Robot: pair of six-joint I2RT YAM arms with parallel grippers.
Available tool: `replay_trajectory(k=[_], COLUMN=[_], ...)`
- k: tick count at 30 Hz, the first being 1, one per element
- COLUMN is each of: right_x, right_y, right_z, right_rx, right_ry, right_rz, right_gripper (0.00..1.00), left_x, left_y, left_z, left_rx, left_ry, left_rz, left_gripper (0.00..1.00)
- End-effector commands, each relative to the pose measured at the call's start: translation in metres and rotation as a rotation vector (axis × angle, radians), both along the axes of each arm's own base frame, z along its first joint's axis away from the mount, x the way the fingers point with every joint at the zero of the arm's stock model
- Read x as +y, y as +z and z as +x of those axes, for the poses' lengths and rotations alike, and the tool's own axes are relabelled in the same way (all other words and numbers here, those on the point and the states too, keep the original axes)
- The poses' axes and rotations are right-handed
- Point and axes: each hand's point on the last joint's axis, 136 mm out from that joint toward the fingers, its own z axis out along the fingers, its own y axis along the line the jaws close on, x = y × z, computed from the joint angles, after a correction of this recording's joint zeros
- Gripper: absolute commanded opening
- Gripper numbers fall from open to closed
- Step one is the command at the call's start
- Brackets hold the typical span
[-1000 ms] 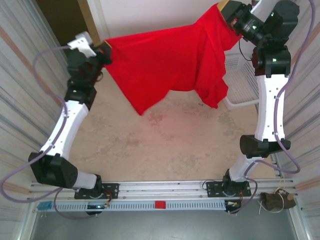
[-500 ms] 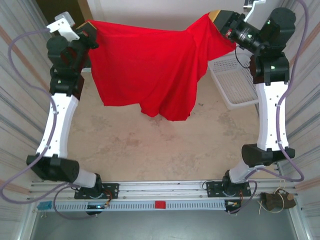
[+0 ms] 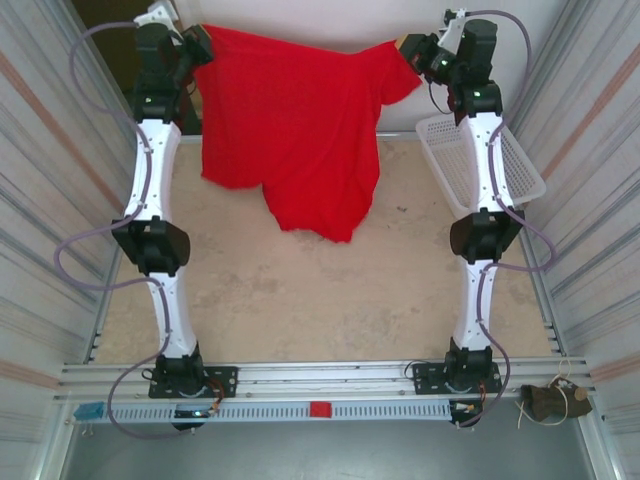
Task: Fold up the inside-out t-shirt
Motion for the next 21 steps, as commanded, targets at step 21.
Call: replay_trajectory(k=[21], right_x=[-0.031], right_y=[-0.334], right_z=[-0.244], right_rx=[0.617], right_ry=[-0.087], right_rz=[-0.344], right_gripper=[0.0], left_x=[-0.102], left_y=[-0.262], left_z=[-0.292], left_rx=[0.391], left_ry=[-0.278], left_rz=[0.082], left_gripper=[0.0])
